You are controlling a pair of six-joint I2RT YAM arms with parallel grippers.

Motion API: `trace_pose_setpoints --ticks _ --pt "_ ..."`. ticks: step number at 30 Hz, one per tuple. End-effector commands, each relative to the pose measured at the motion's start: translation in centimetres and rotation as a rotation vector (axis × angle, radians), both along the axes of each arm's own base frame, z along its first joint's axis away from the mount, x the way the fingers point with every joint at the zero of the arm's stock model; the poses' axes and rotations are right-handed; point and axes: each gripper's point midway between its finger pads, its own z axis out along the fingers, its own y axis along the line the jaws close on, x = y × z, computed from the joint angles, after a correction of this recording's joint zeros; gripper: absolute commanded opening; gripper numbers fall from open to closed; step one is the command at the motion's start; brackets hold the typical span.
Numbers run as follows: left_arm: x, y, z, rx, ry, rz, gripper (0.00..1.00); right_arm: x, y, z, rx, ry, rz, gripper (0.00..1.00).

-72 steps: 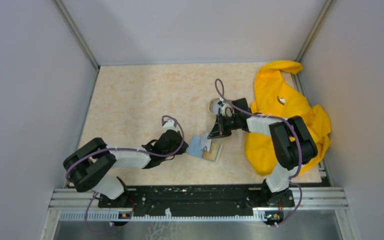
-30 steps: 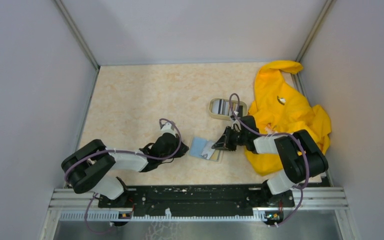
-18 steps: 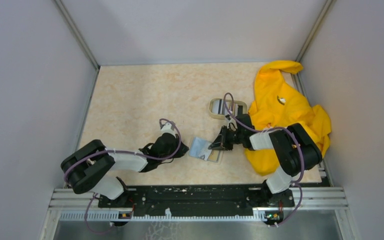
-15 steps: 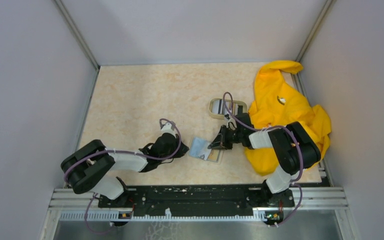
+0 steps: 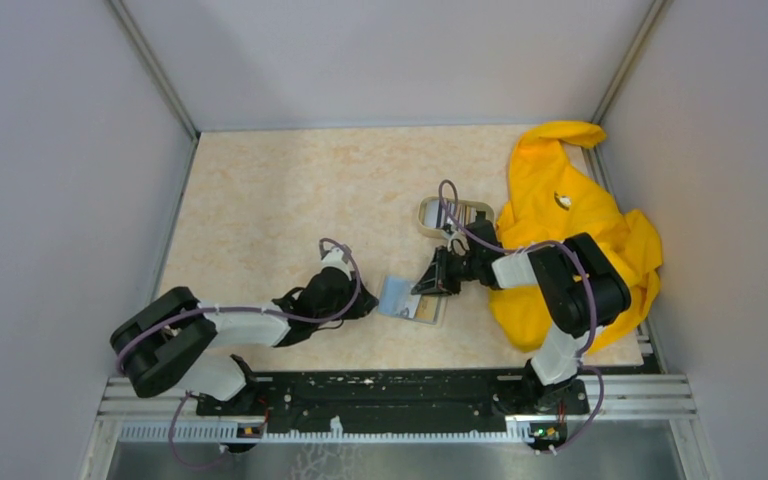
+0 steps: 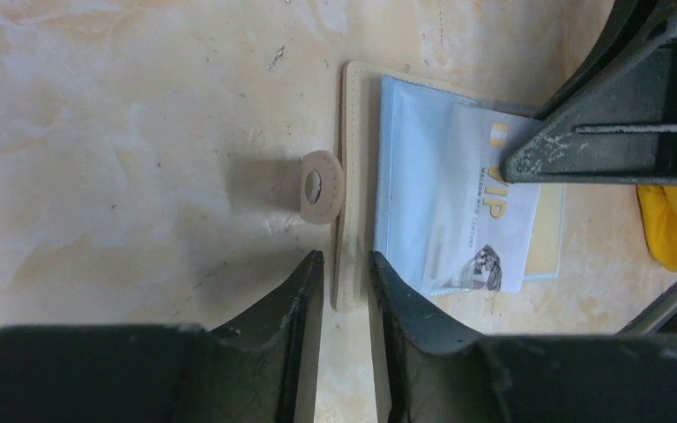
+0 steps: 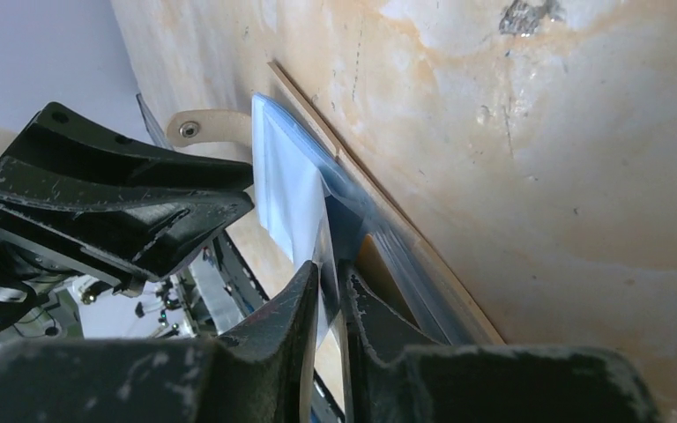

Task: Put the credit cards into the card holder
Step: Insert the credit card into the card holder.

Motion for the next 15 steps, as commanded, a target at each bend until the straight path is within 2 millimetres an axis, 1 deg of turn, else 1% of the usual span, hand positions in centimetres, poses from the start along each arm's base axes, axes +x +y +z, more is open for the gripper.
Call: trace_pose_setpoints --ticks 1,5,8,10,13,15 --pt "-1.6 1.1 0.3 0.047 -0.008 -0.069 0.37 0.6 0.8 0.4 0.006 -0.05 0.054 0.16" --pt "-2.1 0.3 3.2 -0.02 -0.081 -0.147 0.47 0.8 0.9 0.6 0.005 -0.057 0.071 0.17" --pt "-2.8 -1.3 5.4 -0.1 -0.123 -0.238 0.49 0.9 0.9 0.6 0.002 -0.06 0.076 0.18" --pt "-3.6 -2.5 6.6 -0.165 -0.13 -0.305 0.47 0.9 0.9 0.6 0.0 -0.06 0.077 0.18" --pt "-4.4 -4.3 7.8 -0.252 -0.109 -0.36 0.4 0.9 0.9 0.6 -0.002 -0.061 0.079 0.19" --pt "-4.6 -5.5 7.8 -0.256 -0.091 -0.379 0.36 0.9 0.9 0.5 -0.004 -0.057 0.079 0.19"
